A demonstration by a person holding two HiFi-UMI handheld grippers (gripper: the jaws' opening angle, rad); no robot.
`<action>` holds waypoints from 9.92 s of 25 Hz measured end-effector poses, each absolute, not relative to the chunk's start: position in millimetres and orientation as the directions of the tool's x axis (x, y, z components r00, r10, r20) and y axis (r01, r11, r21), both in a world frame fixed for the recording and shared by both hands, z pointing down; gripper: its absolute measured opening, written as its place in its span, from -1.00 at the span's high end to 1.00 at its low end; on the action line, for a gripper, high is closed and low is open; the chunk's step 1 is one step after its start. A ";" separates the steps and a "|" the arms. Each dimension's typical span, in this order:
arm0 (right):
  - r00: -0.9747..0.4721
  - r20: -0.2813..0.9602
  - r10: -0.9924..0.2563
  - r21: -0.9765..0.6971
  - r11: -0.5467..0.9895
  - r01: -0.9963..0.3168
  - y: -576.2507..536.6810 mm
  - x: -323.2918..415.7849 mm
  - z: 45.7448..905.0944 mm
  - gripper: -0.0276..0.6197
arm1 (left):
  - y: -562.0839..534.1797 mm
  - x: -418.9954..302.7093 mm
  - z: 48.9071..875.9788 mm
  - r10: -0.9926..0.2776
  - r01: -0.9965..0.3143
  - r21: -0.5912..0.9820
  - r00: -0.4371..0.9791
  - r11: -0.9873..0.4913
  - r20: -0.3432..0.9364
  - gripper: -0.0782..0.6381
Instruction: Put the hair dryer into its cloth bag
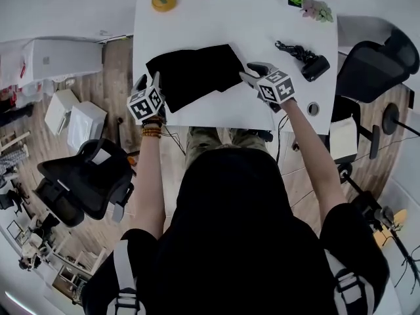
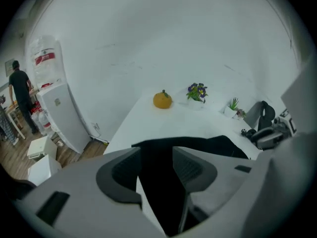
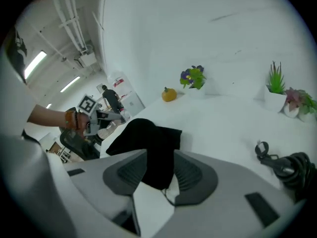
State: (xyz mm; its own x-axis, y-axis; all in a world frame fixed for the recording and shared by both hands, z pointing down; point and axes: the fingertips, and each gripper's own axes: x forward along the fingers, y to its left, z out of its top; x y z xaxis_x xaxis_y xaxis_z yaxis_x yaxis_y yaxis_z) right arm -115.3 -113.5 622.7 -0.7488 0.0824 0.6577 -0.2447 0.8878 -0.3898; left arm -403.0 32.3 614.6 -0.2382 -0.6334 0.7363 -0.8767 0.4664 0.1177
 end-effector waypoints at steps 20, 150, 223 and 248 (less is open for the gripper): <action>-0.726 0.671 0.151 -0.588 0.705 -0.397 -166.1 -200.8 680.8 0.75 | 145.1 -315.2 699.0 -0.394 -0.891 0.154 -0.030 0.426 0.919 0.59; -0.275 0.915 -0.295 0.291 0.955 -0.057 -296.7 84.0 648.5 0.12 | -62.2 -41.2 677.2 -0.371 -0.862 0.444 0.506 -0.243 0.779 0.65; -0.512 0.852 -0.109 0.071 0.993 -0.094 -70.8 33.0 651.0 0.03 | -52.1 -42.2 613.0 -0.461 -0.836 0.505 0.543 -0.215 0.702 0.67; -0.713 0.658 -0.241 -0.206 0.854 -0.478 -87.4 96.8 617.1 0.30 | -49.0 -30.8 615.3 -0.425 -0.822 0.519 0.568 -0.236 0.705 0.67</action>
